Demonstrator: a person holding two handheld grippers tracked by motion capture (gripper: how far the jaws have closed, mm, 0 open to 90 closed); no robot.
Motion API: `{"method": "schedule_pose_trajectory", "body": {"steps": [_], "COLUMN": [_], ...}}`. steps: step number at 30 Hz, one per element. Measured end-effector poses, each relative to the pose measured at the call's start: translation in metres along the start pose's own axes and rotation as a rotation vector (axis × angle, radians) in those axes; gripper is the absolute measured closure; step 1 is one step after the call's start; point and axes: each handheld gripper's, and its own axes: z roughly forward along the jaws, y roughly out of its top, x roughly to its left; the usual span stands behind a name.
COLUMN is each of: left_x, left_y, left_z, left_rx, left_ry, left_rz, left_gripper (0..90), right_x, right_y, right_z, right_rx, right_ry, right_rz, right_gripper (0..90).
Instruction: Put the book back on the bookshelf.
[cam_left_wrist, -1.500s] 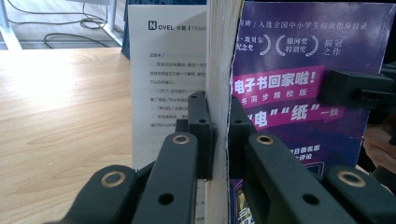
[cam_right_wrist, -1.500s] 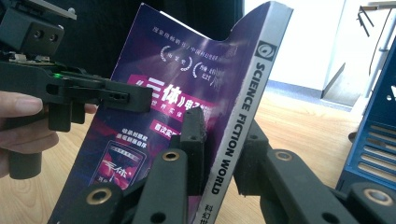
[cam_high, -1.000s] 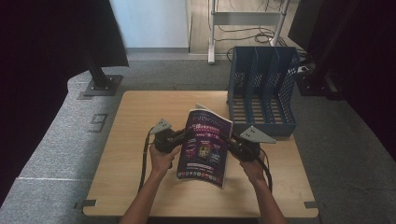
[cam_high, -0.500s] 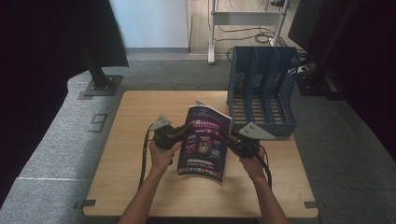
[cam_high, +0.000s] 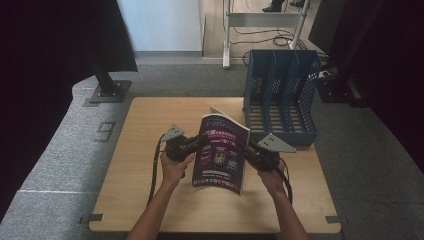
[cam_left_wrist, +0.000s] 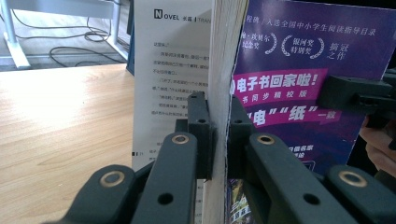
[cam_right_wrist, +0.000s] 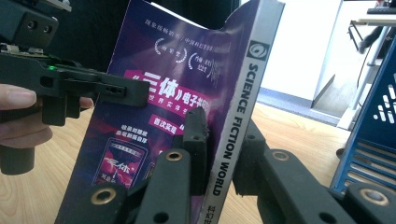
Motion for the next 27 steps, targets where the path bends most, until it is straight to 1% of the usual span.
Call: {"method": "schedule_pose_trajectory", "body": {"steps": [5, 11, 15, 20, 24, 27], "left_x": [0.000, -0.002, -0.003, -0.004, -0.002, -0.003], "left_y": [0.005, 0.013, 0.010, 0.010, 0.016, 0.023], "left_z": [0.003, 0.004, 0.004, 0.006, 0.010, 0.010], "left_rx": [0.008, -0.007, 0.006, 0.001, 0.008, -0.001], "left_ry": [0.010, 0.011, 0.012, 0.014, 0.019, 0.022], "left_rz": [0.013, 0.013, 0.023, 0.026, 0.036, 0.045], "left_gripper": [84.9, 84.8, 84.7, 84.6, 84.6, 84.4], "right_x": [-0.001, 0.000, 0.001, 0.001, -0.002, -0.002], "right_y": [0.000, 0.007, 0.005, 0.003, 0.005, 0.009], "right_z": [0.000, -0.001, -0.003, -0.005, -0.003, -0.003], "right_rx": [-0.012, -0.044, -0.037, -0.042, -0.035, -0.049], "right_ry": [-0.006, -0.016, -0.020, -0.020, -0.031, -0.036], "right_rz": [-0.004, -0.032, -0.048, -0.049, -0.050, -0.061], "right_gripper": [77.7, 78.5, 78.5, 78.7, 78.4, 78.5]}}
